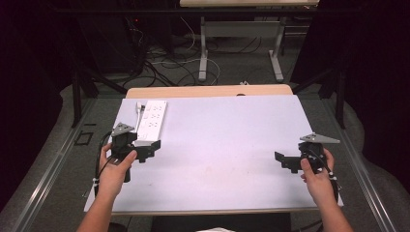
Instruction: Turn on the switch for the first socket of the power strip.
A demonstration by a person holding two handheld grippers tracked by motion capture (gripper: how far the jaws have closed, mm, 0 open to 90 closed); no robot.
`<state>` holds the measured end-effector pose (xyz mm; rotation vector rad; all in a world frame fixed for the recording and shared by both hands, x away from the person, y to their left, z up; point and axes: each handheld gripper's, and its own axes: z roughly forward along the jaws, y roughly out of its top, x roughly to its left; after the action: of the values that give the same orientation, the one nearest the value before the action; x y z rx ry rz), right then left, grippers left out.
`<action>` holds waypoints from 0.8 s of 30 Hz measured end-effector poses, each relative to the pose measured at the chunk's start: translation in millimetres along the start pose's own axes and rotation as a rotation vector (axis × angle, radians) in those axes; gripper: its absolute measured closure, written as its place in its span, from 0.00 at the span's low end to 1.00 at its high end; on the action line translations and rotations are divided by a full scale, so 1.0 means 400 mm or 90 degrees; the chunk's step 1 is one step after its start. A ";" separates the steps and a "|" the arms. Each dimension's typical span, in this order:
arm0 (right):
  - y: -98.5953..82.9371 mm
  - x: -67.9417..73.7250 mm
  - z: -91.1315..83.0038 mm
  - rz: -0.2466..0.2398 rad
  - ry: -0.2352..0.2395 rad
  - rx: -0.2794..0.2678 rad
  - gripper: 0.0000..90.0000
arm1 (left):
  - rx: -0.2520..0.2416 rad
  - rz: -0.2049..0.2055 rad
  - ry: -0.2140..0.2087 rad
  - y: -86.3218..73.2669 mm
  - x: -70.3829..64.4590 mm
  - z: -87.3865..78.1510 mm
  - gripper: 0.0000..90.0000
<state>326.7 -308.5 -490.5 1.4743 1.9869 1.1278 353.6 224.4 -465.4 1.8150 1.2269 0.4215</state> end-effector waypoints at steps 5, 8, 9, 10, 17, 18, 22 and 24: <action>-0.001 0.000 0.000 0.002 -0.004 -0.001 0.00 | -0.001 -0.003 -0.004 -0.023 0.007 0.012 0.01; -0.002 -0.003 0.001 0.001 -0.007 -0.005 0.00 | -0.001 -0.001 -0.005 -0.032 0.009 0.018 0.01; -0.002 -0.004 0.002 0.001 -0.009 -0.007 0.00 | -0.001 -0.003 -0.004 -0.037 0.008 0.021 0.01; -0.002 -0.004 0.002 0.001 -0.009 -0.004 0.00 | -0.003 -0.002 -0.005 -0.044 0.008 0.028 0.01; -0.003 -0.004 0.002 -0.002 -0.009 -0.003 0.00 | -0.003 0.007 -0.008 -0.062 0.004 0.051 0.01; -0.004 -0.004 0.003 -0.002 -0.009 -0.003 0.00 | 0.000 0.007 -0.009 -0.064 0.005 0.053 0.01; -0.005 -0.005 0.005 -0.005 -0.012 -0.005 0.00 | 0.006 0.012 -0.018 -0.074 0.002 0.066 0.01; -0.005 -0.004 0.005 -0.004 -0.009 -0.002 0.00 | 0.012 0.015 -0.019 -0.077 -0.003 0.072 0.01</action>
<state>327.4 -309.6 -493.5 1.4703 1.9771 1.1148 355.0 213.6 -506.1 1.8474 1.1929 0.3957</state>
